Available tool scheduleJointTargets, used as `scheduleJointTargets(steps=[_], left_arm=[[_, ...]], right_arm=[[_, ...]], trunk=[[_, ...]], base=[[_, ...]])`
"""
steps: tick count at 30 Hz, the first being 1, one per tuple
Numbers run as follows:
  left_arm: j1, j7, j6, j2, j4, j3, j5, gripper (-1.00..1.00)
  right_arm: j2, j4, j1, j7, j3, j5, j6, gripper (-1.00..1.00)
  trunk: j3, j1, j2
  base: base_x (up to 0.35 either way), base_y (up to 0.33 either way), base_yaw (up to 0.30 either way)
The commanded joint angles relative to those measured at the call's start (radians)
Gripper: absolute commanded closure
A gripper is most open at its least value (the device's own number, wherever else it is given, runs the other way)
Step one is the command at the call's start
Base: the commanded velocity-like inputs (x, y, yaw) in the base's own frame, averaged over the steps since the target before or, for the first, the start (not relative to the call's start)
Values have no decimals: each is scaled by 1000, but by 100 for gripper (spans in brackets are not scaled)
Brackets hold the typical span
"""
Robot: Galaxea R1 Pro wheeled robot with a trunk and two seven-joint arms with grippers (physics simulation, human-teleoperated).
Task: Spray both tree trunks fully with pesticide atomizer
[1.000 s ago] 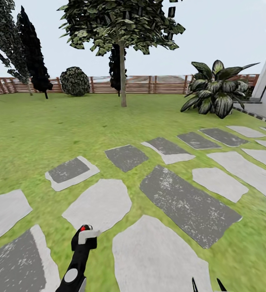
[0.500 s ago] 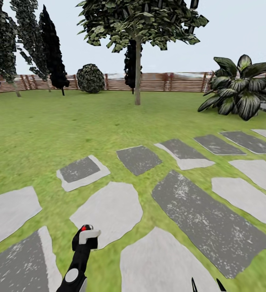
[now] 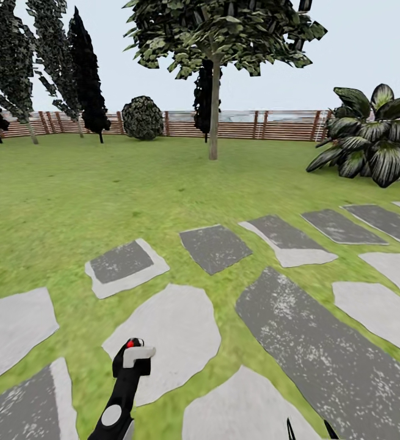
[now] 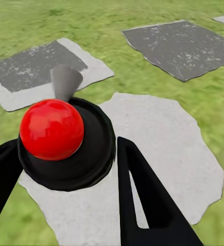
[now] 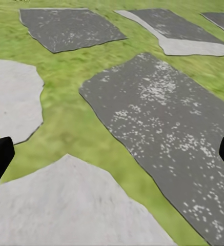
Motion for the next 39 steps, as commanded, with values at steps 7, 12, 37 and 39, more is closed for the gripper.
scheduleJointTargets(steps=[7,12,37,39], left_arm=[[0,0,0,0,-1,-1,0,100],[0,0,0,-1,-2,-1,-1,100],[0,0,0,0,-14,-1,0,100],[0,0,0,-1,-18,-1,1,100]], right_arm=[[0,0,0,0,0,0,-1,-100],[0,0,0,-1,0,0,-2,-100],[19,81,0,-6,-2,-4,-15,-100],[23,94,0,-5,-3,-3,-20,-100]], trunk=[[0,0,0],[0,0,0],[-6,0,0],[-6,0,0]], base=[[341,0,0],[341,-41,137],[341,-72,38],[340,-72,0]])
